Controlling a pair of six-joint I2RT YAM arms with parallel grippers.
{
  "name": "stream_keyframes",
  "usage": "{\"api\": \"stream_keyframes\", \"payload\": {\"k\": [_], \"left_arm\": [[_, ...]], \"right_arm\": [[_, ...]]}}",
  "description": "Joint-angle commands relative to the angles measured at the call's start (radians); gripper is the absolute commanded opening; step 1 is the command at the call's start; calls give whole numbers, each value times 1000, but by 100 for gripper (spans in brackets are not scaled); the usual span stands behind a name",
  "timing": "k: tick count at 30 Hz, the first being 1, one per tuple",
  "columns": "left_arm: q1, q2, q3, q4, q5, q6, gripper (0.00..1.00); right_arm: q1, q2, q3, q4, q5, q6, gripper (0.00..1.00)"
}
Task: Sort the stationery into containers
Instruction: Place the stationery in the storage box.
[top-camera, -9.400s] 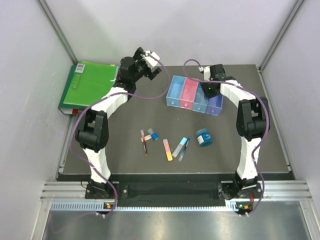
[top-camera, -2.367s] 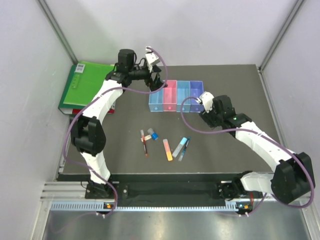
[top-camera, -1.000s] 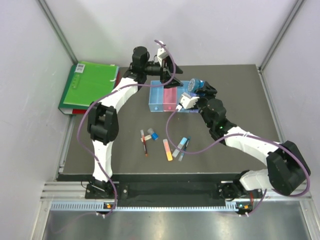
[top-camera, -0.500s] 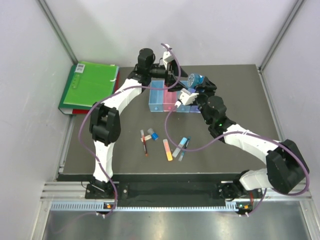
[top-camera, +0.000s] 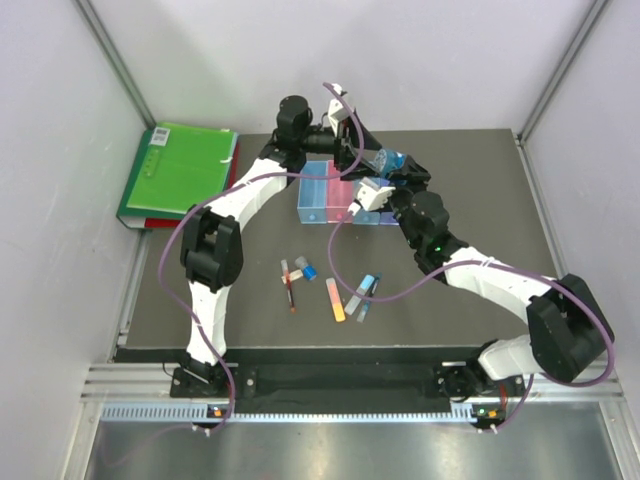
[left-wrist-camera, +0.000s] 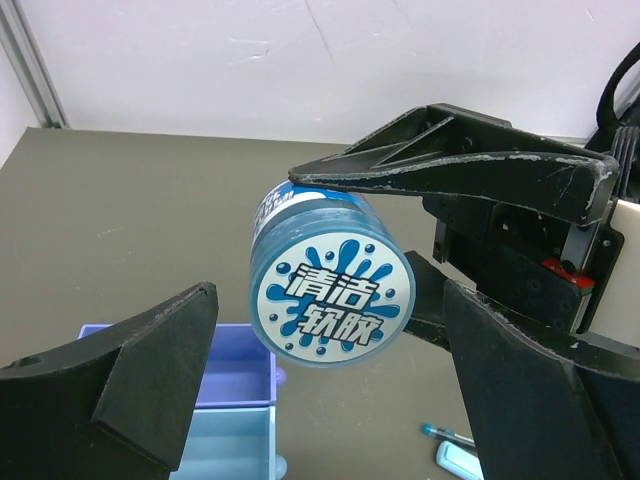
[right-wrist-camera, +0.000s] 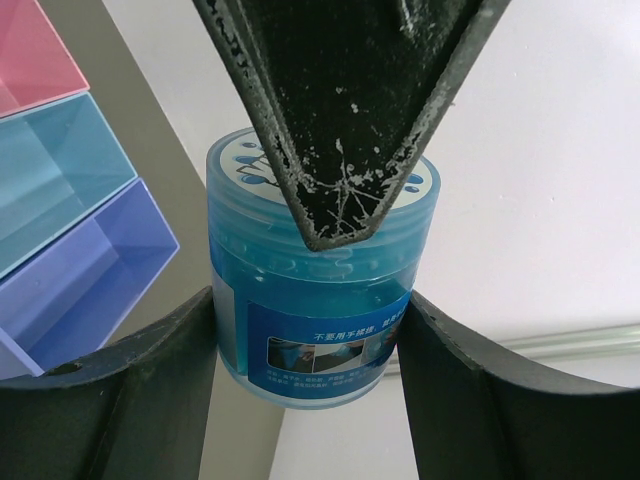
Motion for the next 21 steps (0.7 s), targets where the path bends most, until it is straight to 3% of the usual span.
{"api": "stream_keyframes", "payload": {"k": [1, 5, 12, 21], "left_arm": [[-9, 17, 23, 54, 15, -17, 99], [-11, 21, 26, 54, 3, -13, 98], [-14, 29, 26, 56, -25, 1, 81], [-15, 21, 20, 68, -48, 6, 74]], "right_arm": [[12, -7, 71, 82, -5, 15, 0], [12, -4, 70, 82, -6, 17, 0], [12, 1, 75, 86, -8, 15, 0], [12, 4, 70, 82, -5, 20, 0]]}}
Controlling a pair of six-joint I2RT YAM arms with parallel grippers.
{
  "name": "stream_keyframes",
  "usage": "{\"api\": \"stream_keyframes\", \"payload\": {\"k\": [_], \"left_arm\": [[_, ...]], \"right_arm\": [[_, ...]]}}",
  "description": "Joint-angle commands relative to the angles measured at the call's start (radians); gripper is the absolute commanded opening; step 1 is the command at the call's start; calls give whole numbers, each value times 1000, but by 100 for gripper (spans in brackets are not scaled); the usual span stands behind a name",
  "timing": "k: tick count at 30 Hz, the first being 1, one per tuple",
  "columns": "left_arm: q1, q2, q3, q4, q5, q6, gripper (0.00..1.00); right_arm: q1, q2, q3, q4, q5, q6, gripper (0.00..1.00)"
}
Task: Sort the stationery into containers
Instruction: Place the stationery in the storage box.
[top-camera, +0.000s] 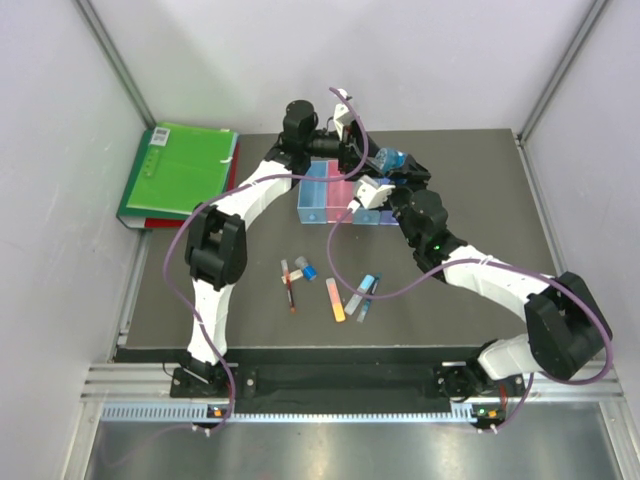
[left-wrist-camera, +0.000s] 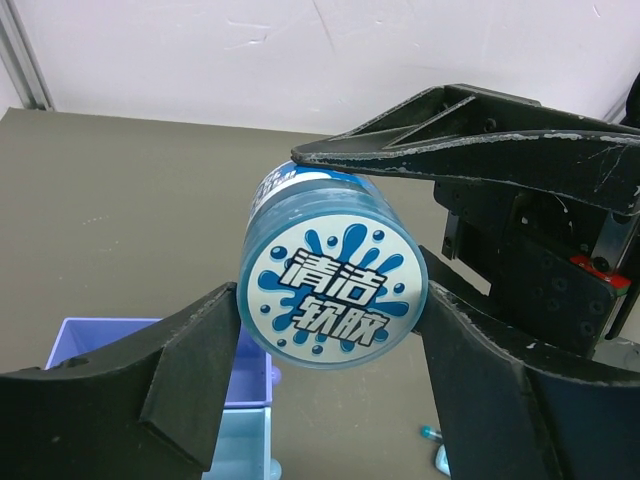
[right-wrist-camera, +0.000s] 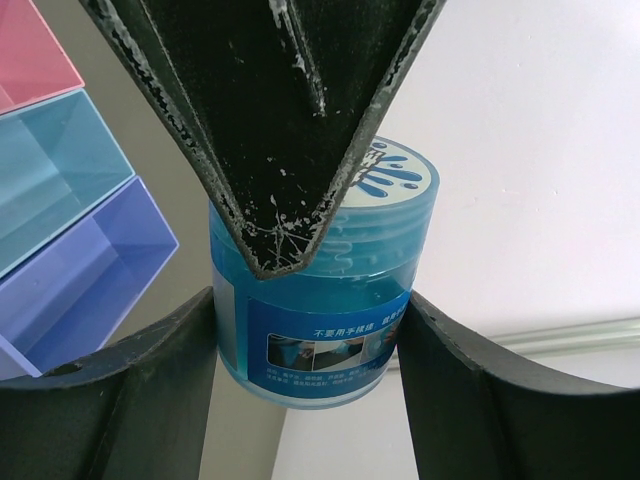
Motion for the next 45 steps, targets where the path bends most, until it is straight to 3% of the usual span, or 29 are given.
{"api": "stream_keyframes", "payload": {"k": [1, 7, 11, 14, 15, 19, 22, 26, 31, 43, 45], "left_arm": [[-4, -13, 19, 58, -35, 18, 72], [-3, -15, 19, 59, -24, 16, 65], [-3, -10, 19, 62, -7, 15, 49], [-3, -7, 19, 73, 4, 4, 7], [-3, -9, 19, 75, 1, 2, 0], [-3, -4, 19, 98, 14, -11, 0], [-3, -3, 18, 124, 17, -34, 0], [-4, 0, 15, 125, 17, -36, 0], [-3, 0, 10, 122, 17, -31, 0], [28, -9, 10, 1, -24, 79, 0], [37, -12, 10, -51, -45, 157, 0]], "right_arm": [[13, -9, 59, 82, -18, 12, 0], [13, -4, 62, 88, -20, 12, 5], [13, 5, 67, 96, -21, 12, 6], [13, 11, 68, 98, -23, 9, 8], [13, 9, 70, 101, -23, 9, 9], [13, 17, 78, 101, -23, 9, 11], [14, 25, 81, 105, -23, 12, 23], [14, 28, 81, 101, -30, 10, 73], [14, 32, 85, 99, -32, 17, 97], [13, 26, 90, 84, -32, 40, 99], [14, 23, 93, 73, -33, 49, 100]]}}
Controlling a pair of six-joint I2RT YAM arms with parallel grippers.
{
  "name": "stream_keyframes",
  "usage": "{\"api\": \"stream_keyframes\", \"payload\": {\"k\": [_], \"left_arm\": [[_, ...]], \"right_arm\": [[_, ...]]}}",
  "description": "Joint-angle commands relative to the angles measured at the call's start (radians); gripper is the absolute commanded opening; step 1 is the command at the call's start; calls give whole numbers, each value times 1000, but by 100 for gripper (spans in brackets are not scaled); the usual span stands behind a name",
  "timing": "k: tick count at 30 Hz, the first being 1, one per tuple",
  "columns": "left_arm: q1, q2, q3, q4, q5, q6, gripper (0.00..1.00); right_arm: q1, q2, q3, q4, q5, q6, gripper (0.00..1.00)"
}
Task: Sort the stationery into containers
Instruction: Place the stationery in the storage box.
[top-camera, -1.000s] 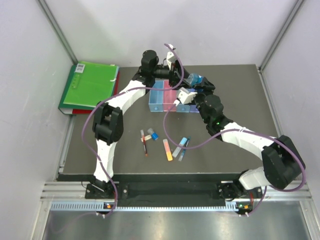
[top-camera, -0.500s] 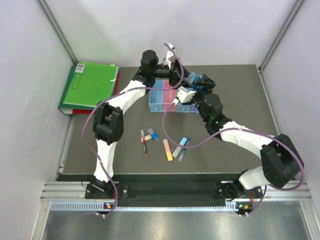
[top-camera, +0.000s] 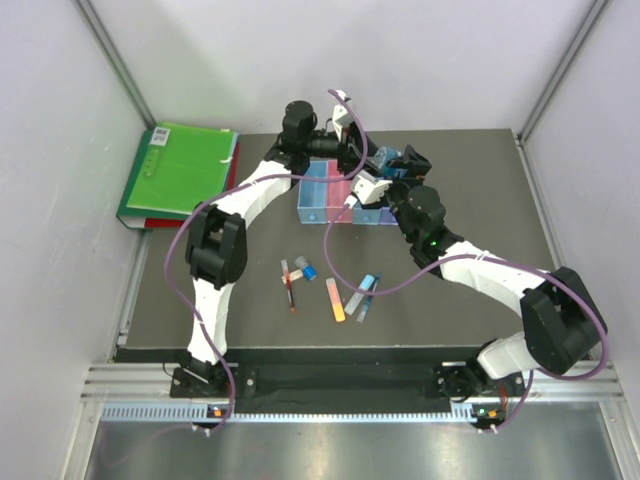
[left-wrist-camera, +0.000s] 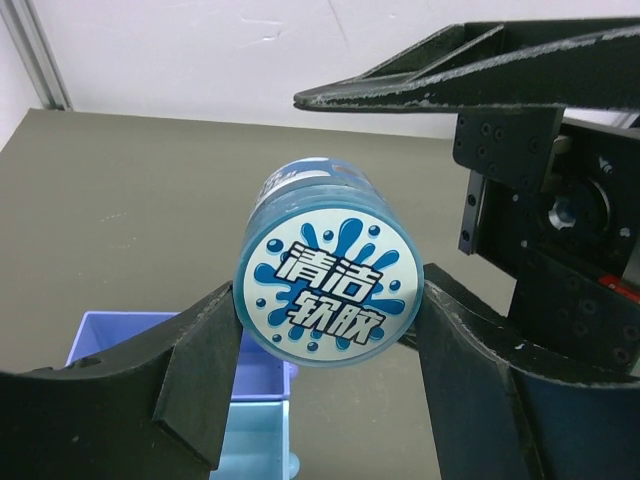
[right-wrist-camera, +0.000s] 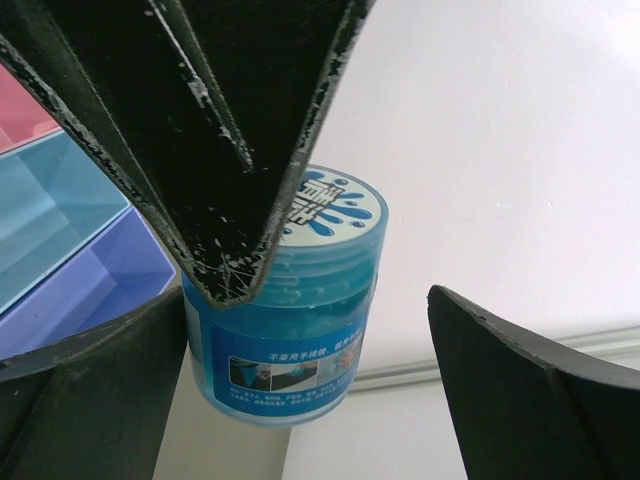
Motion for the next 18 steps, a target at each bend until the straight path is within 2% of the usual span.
{"api": "stream_keyframes", "payload": {"k": [1, 4, 12, 18], "left_arm": [[31, -25, 10, -112, -45, 159, 0], [49, -31, 6, -162, -68, 221, 0], [69, -42, -24, -74, -88, 146, 0], [69, -45, -25, -56, -110, 144, 0]], "right_arm": [[12, -12, 58, 33, -14, 33, 100], [11, -23, 53, 25, -9, 40, 100], [11, -27, 44, 8, -8, 45, 100], [10, -32, 44, -21, -8, 53, 100]]}}
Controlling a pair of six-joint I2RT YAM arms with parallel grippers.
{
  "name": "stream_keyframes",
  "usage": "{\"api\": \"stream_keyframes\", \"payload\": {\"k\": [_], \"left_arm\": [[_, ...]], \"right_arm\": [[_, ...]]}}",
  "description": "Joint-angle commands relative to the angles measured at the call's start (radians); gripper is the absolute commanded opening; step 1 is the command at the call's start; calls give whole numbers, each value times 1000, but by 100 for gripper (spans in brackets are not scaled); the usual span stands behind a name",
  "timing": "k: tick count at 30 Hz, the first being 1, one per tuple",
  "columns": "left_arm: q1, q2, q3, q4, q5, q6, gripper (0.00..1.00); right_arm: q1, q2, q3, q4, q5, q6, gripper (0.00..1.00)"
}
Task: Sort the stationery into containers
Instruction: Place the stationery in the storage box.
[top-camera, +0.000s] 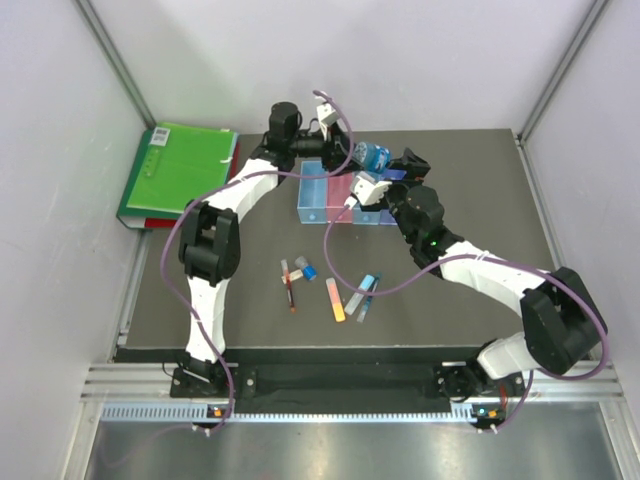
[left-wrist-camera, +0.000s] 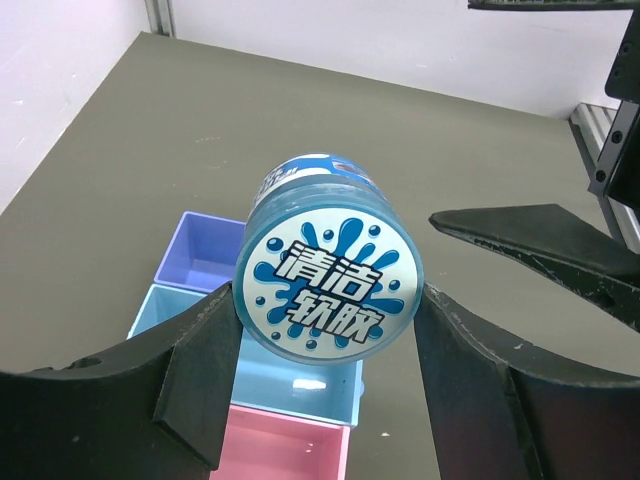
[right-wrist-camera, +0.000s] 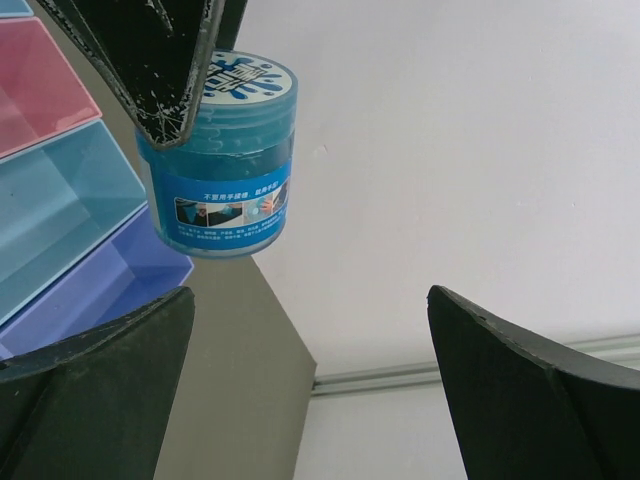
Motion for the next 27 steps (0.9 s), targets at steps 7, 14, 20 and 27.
{"api": "stream_keyframes", "payload": {"k": [7, 14, 20, 27], "left_arm": [[10, -45, 31, -25, -42, 94, 0], [59, -50, 51, -207, -97, 242, 0], [103, -56, 65, -388, -166, 400, 0], [149, -42, 157, -616, -258, 551, 0]], "right_arm": [[10, -53, 36, -34, 20, 80, 100], [4, -79, 27, -52, 31, 108, 100], [-27, -82, 62, -107, 57, 164, 100], [-59, -96, 64, -129, 64, 175, 100]]}}
